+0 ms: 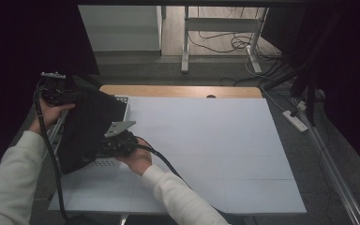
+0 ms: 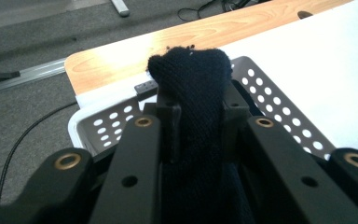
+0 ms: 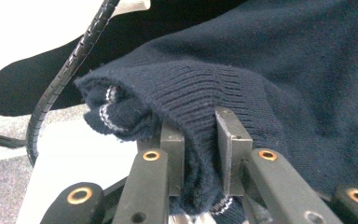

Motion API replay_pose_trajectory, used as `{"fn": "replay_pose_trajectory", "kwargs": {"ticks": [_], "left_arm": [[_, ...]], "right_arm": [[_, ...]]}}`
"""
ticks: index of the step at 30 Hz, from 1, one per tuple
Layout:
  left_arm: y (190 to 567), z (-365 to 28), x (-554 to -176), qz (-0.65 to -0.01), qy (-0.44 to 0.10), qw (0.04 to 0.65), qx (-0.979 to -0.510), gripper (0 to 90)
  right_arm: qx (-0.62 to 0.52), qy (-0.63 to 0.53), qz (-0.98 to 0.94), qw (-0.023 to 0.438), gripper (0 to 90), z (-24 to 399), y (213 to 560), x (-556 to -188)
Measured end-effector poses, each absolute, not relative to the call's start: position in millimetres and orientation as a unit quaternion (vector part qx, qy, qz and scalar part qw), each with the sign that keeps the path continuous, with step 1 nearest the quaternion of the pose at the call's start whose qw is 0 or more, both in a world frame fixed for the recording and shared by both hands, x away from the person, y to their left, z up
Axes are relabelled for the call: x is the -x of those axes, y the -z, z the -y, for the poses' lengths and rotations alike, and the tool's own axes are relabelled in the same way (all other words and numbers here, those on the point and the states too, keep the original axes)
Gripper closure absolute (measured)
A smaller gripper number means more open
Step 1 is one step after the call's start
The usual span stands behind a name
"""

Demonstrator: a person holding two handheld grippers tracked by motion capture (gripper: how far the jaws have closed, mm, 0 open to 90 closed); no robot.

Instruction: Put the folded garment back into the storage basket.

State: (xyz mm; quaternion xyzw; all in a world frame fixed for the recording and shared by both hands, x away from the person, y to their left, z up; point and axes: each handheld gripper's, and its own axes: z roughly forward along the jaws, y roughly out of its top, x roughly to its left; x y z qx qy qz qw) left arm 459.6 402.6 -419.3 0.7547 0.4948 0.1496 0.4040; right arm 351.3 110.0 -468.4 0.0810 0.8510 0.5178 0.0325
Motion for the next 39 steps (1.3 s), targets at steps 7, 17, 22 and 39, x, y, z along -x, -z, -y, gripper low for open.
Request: {"fn": "replay_pose_trajectory", "kwargs": {"ticks": [7,17,22,39], "left_arm": [[427.3,-401.1,-468.6,-0.495,-0.153,0.394,-0.759,74.0],[439.3,-403.2,-475.8,-0.504,-0.139,0.379,-0.763,70.2],[439.7,-401.8,-477.5,-0.512,-0.147,0.359,-0.766,46.9],[412.5,-400.4,-437.9,-0.485,-0.184,0.362,-0.775,53.9]], "right_arm": [[-0.083,-0.513,-0.854,0.038,74.6,-113.3,471.1,-353.0],[-0.086,-0.494,-0.864,0.048,70.3,-113.8,474.1,-354.1],[-0.078,-0.486,-0.869,0.045,59.1,-112.0,471.8,-353.2],[-0.103,-0.505,-0.856,0.044,35.9,-62.9,448.8,-353.9]]}}
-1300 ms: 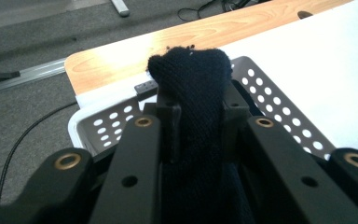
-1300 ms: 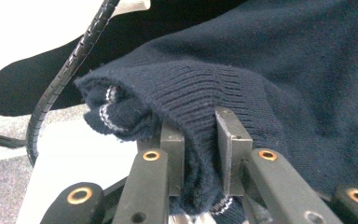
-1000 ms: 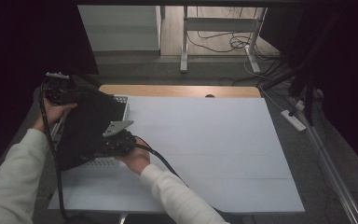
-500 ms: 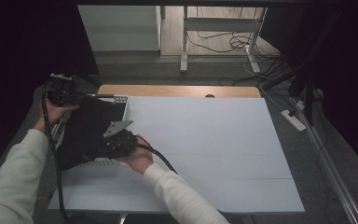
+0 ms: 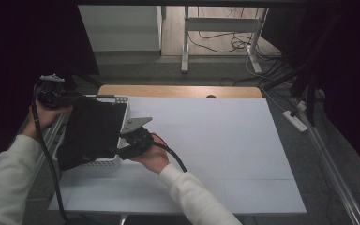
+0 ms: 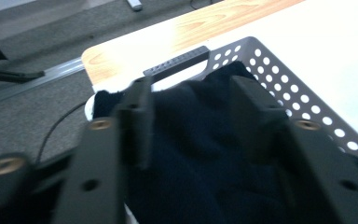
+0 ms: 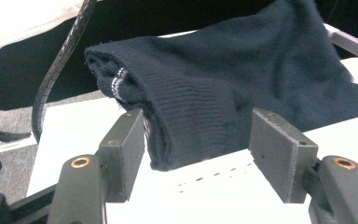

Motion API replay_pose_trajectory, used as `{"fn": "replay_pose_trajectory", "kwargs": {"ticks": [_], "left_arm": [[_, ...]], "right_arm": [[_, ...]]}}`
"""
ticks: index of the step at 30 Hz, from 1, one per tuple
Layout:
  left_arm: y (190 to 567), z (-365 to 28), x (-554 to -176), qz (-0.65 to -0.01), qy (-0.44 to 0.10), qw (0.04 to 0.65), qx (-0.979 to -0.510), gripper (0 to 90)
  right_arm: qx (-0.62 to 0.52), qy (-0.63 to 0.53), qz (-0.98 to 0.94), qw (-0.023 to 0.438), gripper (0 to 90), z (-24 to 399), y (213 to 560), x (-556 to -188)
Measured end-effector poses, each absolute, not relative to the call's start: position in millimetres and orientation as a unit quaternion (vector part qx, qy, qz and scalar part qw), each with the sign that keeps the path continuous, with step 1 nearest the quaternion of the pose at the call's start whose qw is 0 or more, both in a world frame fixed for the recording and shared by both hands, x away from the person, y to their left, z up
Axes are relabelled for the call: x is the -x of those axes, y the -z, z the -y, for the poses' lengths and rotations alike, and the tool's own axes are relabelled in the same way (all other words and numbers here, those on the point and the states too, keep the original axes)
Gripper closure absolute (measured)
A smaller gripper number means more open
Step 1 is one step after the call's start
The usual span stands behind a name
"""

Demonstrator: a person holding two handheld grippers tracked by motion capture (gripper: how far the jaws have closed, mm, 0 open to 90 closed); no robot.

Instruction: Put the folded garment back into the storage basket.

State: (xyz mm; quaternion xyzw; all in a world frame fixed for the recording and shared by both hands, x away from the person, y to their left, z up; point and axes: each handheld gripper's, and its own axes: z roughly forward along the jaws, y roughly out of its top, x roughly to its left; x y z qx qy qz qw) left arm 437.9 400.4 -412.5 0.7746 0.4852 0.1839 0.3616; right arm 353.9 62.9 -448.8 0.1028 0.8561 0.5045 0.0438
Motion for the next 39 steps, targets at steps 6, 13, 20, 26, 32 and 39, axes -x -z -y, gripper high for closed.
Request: {"fn": "replay_pose_trajectory", "kwargs": {"ticks": [6,13,20,26,32,39], "left_arm": [[422.3,-406.9,-440.6,-0.513,-0.200,0.335,-0.764,88.3],[442.1,-414.5,-461.2,-0.541,-0.202,0.307,-0.756,88.5],[461.6,-408.5,-477.2,-0.552,-0.177,0.273,-0.768,88.5],[473.4,-404.3,-485.4,-0.557,-0.165,0.257,-0.773,88.4],[459.0,-407.8,-474.2,-0.551,-0.177,0.280,-0.766,88.4],[436.1,-404.2,-438.5,-0.526,-0.179,0.321,-0.767,88.4]], "right_arm": [[-0.116,-0.505,-0.854,0.049,36.0,-40.4,448.9,-353.8],[-0.137,-0.504,-0.851,0.058,36.5,-17.6,452.3,-355.8],[-0.148,-0.504,-0.848,0.064,37.2,-2.6,452.1,-356.2],[-0.150,-0.505,-0.848,0.067,37.4,5.8,450.9,-354.3],[-0.151,-0.509,-0.845,0.070,37.4,14.3,449.1,-352.8],[-0.160,-0.511,-0.841,0.073,37.4,31.4,449.4,-352.0]]}}
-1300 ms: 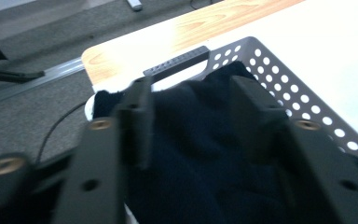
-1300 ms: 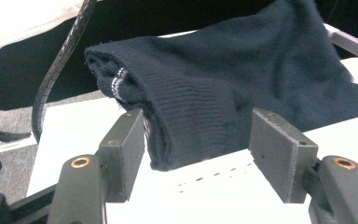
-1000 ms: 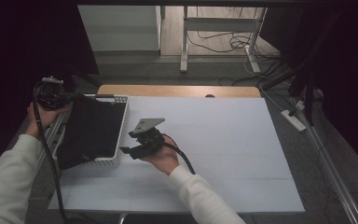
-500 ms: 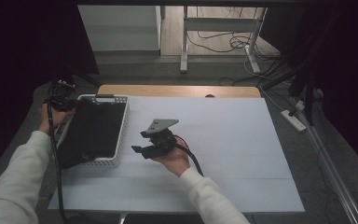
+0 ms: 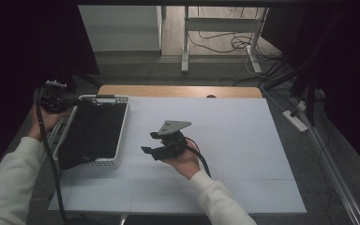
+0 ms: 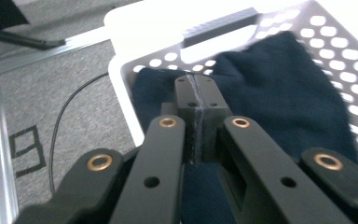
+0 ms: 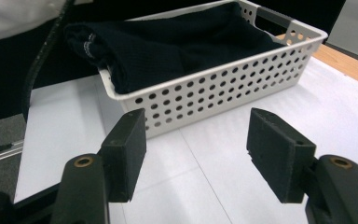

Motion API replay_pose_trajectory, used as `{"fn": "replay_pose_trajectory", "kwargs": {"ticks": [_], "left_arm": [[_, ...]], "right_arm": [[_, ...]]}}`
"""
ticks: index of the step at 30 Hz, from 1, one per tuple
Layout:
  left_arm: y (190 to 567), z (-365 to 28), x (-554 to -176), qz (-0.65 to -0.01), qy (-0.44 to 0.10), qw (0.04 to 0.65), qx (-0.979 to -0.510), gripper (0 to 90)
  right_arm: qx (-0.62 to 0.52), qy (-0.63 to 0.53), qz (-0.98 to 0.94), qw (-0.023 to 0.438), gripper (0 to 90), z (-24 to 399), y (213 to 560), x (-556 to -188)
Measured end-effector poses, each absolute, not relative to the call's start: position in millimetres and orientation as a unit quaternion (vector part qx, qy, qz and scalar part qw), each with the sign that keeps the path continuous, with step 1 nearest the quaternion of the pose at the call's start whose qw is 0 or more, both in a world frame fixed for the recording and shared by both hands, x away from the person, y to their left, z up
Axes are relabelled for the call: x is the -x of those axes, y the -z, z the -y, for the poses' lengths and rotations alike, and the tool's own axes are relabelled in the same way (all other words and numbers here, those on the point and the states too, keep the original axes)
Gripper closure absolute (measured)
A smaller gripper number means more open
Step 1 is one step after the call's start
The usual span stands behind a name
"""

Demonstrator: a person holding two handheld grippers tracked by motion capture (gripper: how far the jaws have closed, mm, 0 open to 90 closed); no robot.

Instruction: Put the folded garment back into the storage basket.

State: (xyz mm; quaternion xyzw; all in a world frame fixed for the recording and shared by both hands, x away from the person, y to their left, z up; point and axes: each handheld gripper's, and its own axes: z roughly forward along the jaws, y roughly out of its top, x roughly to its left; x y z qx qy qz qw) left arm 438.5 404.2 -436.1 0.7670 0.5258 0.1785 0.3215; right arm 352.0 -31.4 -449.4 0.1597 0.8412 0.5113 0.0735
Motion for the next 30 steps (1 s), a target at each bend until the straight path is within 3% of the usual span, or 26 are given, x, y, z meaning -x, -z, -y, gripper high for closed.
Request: {"fn": "replay_pose_trajectory", "kwargs": {"ticks": [30], "left_arm": [[426.1,-315.1,-323.8,-0.442,-0.143,0.390,-0.795,88.4]], "right_arm": [[-0.204,-0.496,-0.839,0.091,36.4,150.2,464.4,-335.6]]}}
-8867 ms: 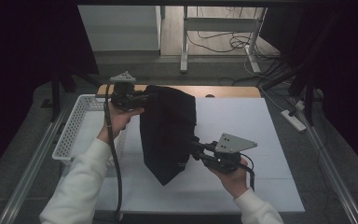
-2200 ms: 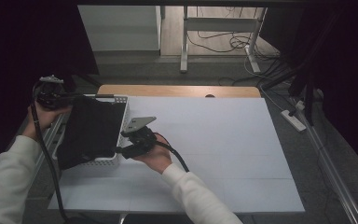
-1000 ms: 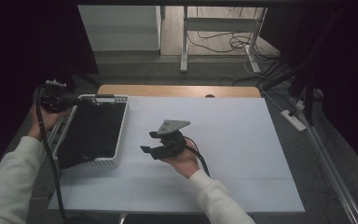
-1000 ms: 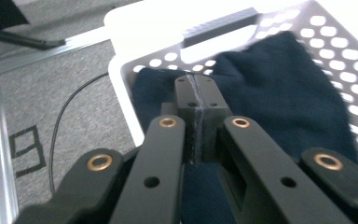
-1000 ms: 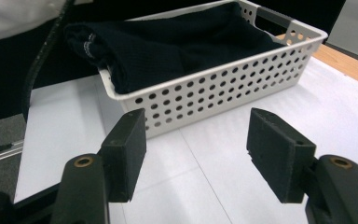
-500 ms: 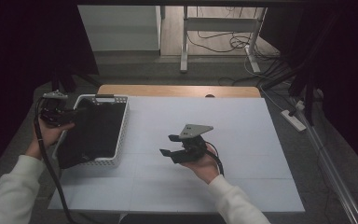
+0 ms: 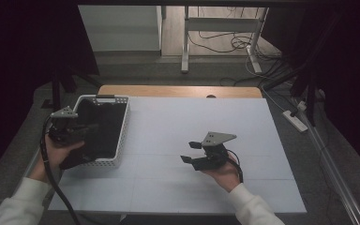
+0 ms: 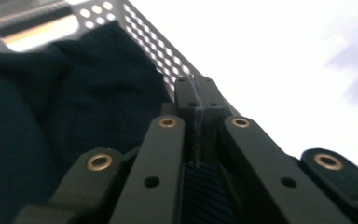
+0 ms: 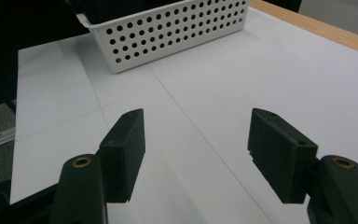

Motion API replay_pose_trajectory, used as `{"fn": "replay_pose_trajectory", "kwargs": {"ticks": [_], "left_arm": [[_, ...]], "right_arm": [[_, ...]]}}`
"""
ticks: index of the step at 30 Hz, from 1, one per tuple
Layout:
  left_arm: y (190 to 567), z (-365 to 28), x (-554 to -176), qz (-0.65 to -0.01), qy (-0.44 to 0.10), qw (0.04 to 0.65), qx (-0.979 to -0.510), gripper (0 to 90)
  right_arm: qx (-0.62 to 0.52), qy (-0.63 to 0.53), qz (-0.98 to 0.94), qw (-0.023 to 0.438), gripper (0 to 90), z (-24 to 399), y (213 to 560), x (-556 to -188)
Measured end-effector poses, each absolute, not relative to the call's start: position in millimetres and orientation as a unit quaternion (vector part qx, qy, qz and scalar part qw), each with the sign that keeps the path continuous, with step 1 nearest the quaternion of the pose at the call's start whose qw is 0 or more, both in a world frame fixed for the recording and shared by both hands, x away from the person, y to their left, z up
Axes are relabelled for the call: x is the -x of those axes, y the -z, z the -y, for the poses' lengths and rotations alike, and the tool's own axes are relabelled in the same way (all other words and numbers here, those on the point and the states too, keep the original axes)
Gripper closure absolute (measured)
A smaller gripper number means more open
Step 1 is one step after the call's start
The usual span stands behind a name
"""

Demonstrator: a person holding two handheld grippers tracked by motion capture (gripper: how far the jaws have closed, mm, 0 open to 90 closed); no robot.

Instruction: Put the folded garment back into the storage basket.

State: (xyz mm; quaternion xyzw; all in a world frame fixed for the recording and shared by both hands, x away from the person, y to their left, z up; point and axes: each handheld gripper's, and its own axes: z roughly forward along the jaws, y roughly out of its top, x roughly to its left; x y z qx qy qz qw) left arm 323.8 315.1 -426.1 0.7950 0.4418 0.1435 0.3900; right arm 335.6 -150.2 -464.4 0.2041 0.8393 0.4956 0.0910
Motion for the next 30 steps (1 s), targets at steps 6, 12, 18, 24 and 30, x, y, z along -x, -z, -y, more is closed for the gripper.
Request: {"fn": "replay_pose_trajectory", "kwargs": {"ticks": [6,12,18,24,30], "left_arm": [[434.9,-307.8,-309.7,-0.437,-0.130,0.380,-0.805,88.4],[444.8,-312.8,-292.3,-0.445,-0.121,0.367,-0.808,88.4],[442.9,-315.5,-277.8,-0.442,-0.121,0.364,-0.811,88.4],[446.0,-312.9,-271.2,-0.438,-0.135,0.341,-0.821,88.4],[453.2,-314.5,-278.0,-0.443,-0.141,0.325,-0.824,88.5]], "right_arm": [[-0.212,-0.492,-0.839,0.095,36.4,163.0,466.3,-334.6],[-0.215,-0.486,-0.842,0.095,36.3,170.2,469.9,-333.6],[-0.220,-0.481,-0.843,0.094,36.3,173.0,471.7,-331.3],[-0.223,-0.482,-0.842,0.096,36.3,174.1,471.9,-331.5],[-0.222,-0.479,-0.844,0.096,36.2,173.6,472.3,-330.1]]}}
